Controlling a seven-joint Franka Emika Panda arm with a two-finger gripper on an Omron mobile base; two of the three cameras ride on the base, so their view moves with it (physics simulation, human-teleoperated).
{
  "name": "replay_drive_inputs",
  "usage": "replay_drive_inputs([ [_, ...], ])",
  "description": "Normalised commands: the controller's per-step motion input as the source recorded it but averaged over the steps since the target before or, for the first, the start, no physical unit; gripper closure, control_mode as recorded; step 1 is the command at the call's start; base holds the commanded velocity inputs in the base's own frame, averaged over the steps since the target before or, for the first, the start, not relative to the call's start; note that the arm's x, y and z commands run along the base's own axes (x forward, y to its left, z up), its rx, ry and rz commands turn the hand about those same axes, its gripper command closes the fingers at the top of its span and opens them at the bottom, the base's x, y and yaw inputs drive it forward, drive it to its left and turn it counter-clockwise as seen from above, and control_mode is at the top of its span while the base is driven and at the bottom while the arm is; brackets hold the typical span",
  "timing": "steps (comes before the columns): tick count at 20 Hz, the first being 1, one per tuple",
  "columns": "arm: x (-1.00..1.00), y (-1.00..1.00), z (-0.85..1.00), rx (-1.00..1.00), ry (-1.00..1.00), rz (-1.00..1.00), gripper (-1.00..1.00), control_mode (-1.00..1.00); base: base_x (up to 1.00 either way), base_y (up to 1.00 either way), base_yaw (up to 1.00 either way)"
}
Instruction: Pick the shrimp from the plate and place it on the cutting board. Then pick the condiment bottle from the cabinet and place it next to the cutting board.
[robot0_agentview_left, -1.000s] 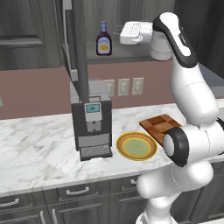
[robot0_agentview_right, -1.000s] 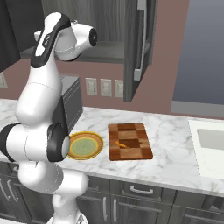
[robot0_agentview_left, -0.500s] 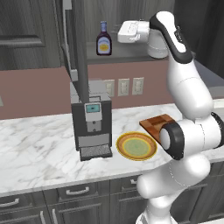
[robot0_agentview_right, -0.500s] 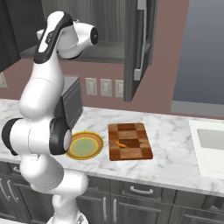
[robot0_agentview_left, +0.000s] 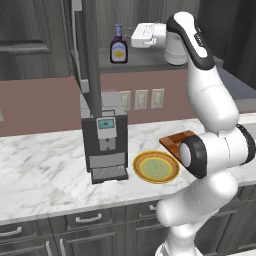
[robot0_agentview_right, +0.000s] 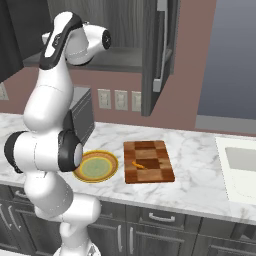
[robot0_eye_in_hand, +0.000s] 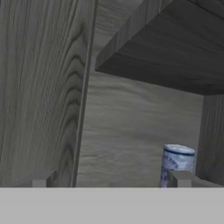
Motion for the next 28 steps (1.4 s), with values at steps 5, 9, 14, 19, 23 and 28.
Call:
replay_drive_inputs([
  [5, 0.13, 0.04, 0.00, 0.00, 0.00, 0.00, -1.00, -1.00, 0.00, 0.00, 0.00],
  [9, 0.17, 0.00, 0.00, 0.00, 0.00, 0.00, -1.00, -1.00, 0.00, 0.00, 0.00],
  [14, 0.16, 0.00, 0.00, 0.00, 0.00, 0.00, -1.00, -1.00, 0.00, 0.00, 0.00],
  [19, 0.14, 0.00, 0.00, 0.00, 0.00, 0.00, -1.00, -1.00, 0.00, 0.00, 0.00],
  [23, 0.12, 0.01, 0.00, 0.00, 0.00, 0.00, -1.00, -1.00, 0.00, 0.00, 0.00],
  [28, 0.09, 0.03, 0.00, 0.00, 0.00, 0.00, -1.00, -1.00, 0.00, 0.00, 0.00],
])
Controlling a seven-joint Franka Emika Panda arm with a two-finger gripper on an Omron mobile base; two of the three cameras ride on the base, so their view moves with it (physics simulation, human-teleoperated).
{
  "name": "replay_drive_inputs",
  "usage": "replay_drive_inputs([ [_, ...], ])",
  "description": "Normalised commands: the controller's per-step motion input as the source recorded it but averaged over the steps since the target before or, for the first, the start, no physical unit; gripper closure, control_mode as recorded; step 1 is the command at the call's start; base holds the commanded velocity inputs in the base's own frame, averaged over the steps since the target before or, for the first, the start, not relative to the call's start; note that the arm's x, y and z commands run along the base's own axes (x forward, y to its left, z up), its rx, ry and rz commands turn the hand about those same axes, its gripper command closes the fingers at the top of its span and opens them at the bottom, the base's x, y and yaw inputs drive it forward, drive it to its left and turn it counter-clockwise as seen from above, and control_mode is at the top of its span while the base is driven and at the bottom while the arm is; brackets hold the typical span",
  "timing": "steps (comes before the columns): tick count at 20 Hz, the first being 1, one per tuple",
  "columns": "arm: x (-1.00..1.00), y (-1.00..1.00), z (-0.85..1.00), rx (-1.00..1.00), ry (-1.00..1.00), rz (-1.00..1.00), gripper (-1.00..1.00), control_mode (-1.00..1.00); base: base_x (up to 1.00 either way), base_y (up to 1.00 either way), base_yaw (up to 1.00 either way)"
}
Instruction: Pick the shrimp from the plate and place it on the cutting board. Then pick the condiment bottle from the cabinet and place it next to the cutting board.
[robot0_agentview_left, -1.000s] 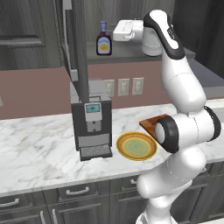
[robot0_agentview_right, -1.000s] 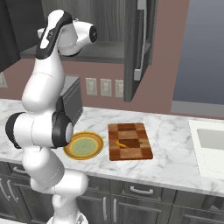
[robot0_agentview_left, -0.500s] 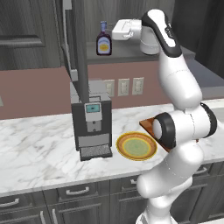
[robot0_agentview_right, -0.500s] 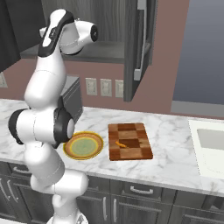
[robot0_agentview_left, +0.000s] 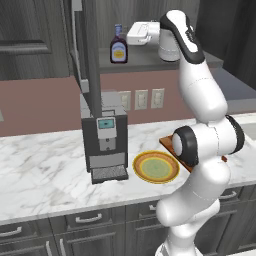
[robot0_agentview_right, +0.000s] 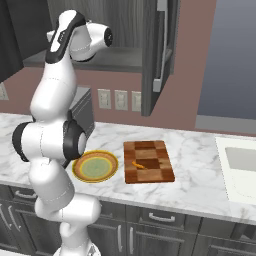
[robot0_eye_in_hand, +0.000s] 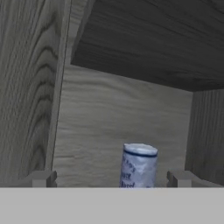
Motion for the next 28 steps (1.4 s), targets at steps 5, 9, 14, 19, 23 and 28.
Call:
replay_drive_inputs([
  [5, 0.10, 0.04, -0.04, 0.00, 0.00, 0.00, -1.00, -1.00, 0.00, 0.00, 0.00],
  [9, 0.14, 0.01, -0.07, 0.00, 0.00, 0.00, -1.00, -1.00, 0.00, 0.00, 0.00],
  [14, 0.19, 0.00, -0.08, 0.00, 0.00, 0.00, -1.00, -1.00, 0.00, 0.00, 0.00],
  [19, 0.23, 0.01, -0.03, 0.00, 0.00, 0.00, -1.00, -1.00, 0.00, 0.00, 0.00],
  [23, 0.24, 0.05, 0.00, 0.00, 0.00, 0.00, -1.00, -1.00, 0.00, 0.00, 0.00],
  [28, 0.22, 0.06, 0.00, 0.00, 0.00, 0.00, -1.00, -1.00, 0.00, 0.00, 0.00],
])
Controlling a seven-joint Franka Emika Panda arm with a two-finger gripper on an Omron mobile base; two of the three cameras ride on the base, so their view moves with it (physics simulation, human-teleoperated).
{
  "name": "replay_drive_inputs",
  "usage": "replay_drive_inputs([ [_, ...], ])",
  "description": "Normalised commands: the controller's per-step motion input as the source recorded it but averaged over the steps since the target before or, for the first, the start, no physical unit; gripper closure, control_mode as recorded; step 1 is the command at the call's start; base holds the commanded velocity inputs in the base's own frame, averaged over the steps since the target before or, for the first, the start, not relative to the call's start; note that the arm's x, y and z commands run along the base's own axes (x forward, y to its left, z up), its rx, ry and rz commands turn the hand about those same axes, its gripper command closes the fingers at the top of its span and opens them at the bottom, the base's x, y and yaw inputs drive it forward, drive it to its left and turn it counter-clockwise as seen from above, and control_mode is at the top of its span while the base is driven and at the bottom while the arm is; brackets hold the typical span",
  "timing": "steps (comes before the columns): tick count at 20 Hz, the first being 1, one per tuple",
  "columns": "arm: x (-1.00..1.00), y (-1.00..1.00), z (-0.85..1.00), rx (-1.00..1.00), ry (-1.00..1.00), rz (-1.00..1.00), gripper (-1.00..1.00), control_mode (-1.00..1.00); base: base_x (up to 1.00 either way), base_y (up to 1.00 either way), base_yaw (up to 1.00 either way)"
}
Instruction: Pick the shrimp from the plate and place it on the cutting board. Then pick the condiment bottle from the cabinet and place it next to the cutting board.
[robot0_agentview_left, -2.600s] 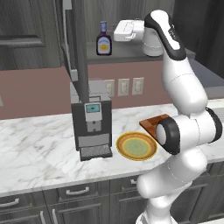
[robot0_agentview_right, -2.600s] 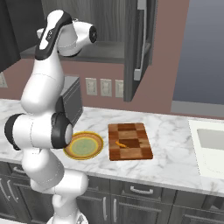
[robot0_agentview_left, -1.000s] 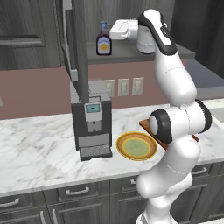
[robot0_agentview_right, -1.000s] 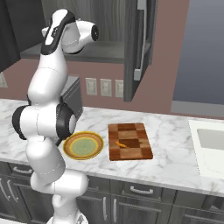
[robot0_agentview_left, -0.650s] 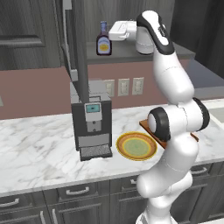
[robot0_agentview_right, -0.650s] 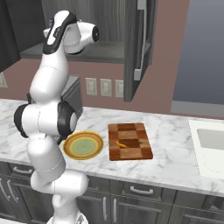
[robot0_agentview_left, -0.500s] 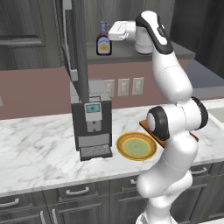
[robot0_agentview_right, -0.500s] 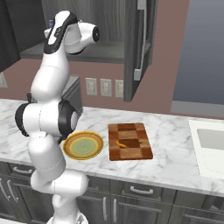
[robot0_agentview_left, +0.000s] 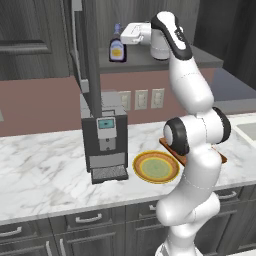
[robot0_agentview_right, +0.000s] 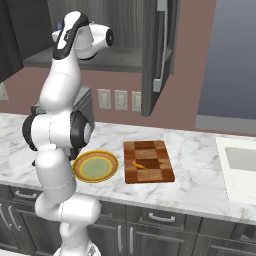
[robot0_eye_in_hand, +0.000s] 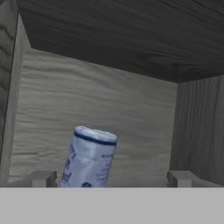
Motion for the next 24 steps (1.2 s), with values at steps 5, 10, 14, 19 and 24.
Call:
replay_drive_inputs([
  [5, 0.13, 0.08, 0.00, 0.00, 0.00, 0.00, -1.00, -1.00, 0.00, 0.00, 0.00],
  [10, 0.00, 0.15, 0.00, 0.00, 0.00, 0.00, -1.00, -1.00, 0.00, 0.00, 0.00],
  [14, -0.03, 0.20, 0.00, 0.00, 0.00, 0.00, -1.00, -1.00, 0.00, 0.00, 0.00],
  [19, -0.11, 0.17, 0.00, 0.00, 0.00, 0.00, -1.00, -1.00, 0.00, 0.00, 0.00],
  [24, -0.13, 0.13, 0.00, 0.00, 0.00, 0.00, 1.00, -1.00, 0.00, 0.00, 0.00],
])
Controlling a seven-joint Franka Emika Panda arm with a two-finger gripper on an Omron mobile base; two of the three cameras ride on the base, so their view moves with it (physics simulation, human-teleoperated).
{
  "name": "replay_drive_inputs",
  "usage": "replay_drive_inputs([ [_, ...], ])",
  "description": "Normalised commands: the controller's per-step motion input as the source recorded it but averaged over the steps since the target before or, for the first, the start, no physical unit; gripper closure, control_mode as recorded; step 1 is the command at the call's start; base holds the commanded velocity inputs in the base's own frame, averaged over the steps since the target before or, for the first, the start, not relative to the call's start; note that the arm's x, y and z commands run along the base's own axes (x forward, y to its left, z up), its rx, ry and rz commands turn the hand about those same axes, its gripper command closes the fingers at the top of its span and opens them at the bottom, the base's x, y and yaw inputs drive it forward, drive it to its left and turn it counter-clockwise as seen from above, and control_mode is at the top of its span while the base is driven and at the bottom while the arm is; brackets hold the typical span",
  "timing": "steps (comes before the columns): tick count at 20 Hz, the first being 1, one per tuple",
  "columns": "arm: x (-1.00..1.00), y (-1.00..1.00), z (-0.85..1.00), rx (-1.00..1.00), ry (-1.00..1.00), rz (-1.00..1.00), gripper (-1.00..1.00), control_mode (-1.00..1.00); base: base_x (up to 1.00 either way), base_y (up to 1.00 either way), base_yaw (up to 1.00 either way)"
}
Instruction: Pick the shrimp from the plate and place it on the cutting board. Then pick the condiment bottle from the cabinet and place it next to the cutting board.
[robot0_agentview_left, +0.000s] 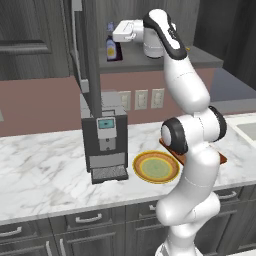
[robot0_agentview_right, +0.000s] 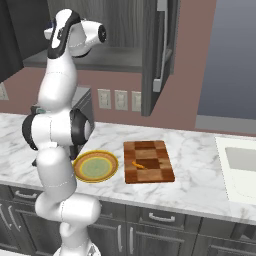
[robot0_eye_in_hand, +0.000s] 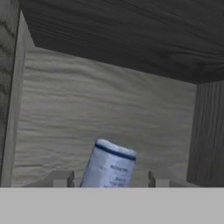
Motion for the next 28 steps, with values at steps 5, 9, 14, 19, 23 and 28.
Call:
replay_drive_inputs([
  [5, -0.08, 0.02, 0.00, 0.00, 0.00, 0.00, 1.00, -1.00, 0.00, 0.00, 0.00],
  [9, -0.09, 0.00, 0.01, 0.00, 0.00, 0.00, 1.00, -1.00, 0.00, 0.00, 0.00],
  [14, -0.09, 0.00, 0.00, 0.00, 0.00, 0.00, 1.00, -1.00, 0.00, 0.00, 0.00],
  [19, 0.00, 0.00, 0.00, 0.00, 0.00, 0.00, 1.00, -1.00, 0.00, 0.00, 0.00],
  [23, -0.09, 0.00, 0.01, 0.00, 0.00, 0.01, 1.00, -1.00, 0.00, 0.00, 0.00],
  [28, -0.27, 0.00, 0.16, 0.00, 0.00, 0.00, 1.00, -1.00, 0.00, 0.00, 0.00],
])
